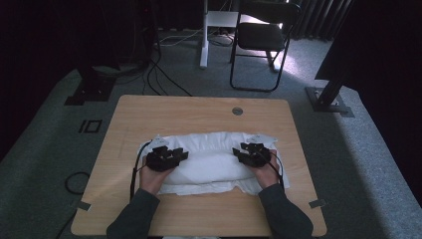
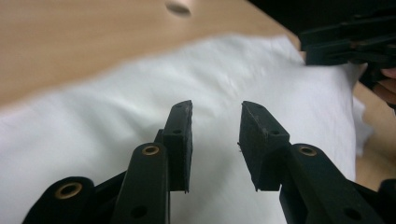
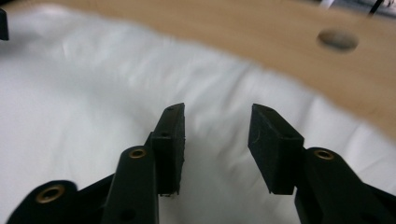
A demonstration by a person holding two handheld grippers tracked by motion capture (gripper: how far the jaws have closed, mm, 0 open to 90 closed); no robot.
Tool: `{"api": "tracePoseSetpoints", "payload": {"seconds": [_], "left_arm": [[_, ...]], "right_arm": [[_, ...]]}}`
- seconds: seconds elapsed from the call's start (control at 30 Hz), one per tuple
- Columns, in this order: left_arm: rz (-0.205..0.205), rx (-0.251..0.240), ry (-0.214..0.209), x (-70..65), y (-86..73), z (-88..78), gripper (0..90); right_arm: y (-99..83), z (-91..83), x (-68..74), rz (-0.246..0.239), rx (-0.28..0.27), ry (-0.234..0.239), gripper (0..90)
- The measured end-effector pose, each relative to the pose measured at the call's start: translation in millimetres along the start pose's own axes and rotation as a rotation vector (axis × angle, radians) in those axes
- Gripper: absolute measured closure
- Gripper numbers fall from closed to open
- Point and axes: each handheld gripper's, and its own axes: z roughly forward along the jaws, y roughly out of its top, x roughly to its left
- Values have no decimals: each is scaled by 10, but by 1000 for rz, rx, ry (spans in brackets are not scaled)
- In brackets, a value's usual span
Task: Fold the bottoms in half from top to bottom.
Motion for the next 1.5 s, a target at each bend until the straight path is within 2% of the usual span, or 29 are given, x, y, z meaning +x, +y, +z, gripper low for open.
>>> {"api": "tracePoseSetpoints", "payload": {"seconds": [0.2,0.33,0.4,0.43,0.57,0.67,0.8,0.97,1.03,1.13,1.2,1.23,1.27,1.3,1.33,1.37,1.43,1.5], "left_arm": [[10,76,-4,-80,-300,38,659],[24,100,12,-93,-436,22,661],[14,107,17,-77,-488,32,664],[26,113,29,-70,-505,44,667],[48,126,85,-16,-517,104,688],[29,111,115,74,-499,131,708],[31,101,166,183,-459,134,717],[-5,80,215,317,-422,111,712],[-23,70,250,352,-397,78,668],[-45,43,341,409,-345,-14,538],[-76,29,384,485,-329,-87,475],[-76,29,384,485,-329,-87,425],[-106,27,437,566,-334,-138,369],[-106,27,437,566,-334,-138,360],[-133,25,453,627,-342,-171,360],[-155,29,463,663,-347,-177,277],[-179,35,473,719,-366,-181,270],[-196,47,503,755,-379,-159,200]], "right_arm": [[-313,-50,23,11,37,-1,568],[-462,-131,15,1,56,-22,566],[-533,-127,7,-2,83,-19,566],[-568,-116,6,0,94,-17,567],[-633,-66,52,-10,120,-20,574],[-627,-45,102,-8,128,-22,578],[-625,3,170,-2,128,-6,580],[-578,100,234,-14,128,7,579],[-549,142,252,-16,129,9,579],[-522,182,273,-20,132,3,579],[-515,196,272,-24,131,2,579],[-515,196,272,-24,131,2,579],[-515,200,259,-21,130,9,579],[-515,200,259,-21,130,9,579],[-516,201,257,-20,129,10,579],[-517,207,240,-29,126,14,582],[-518,213,226,-37,122,18,583],[-512,223,206,-32,119,23,585]]}}
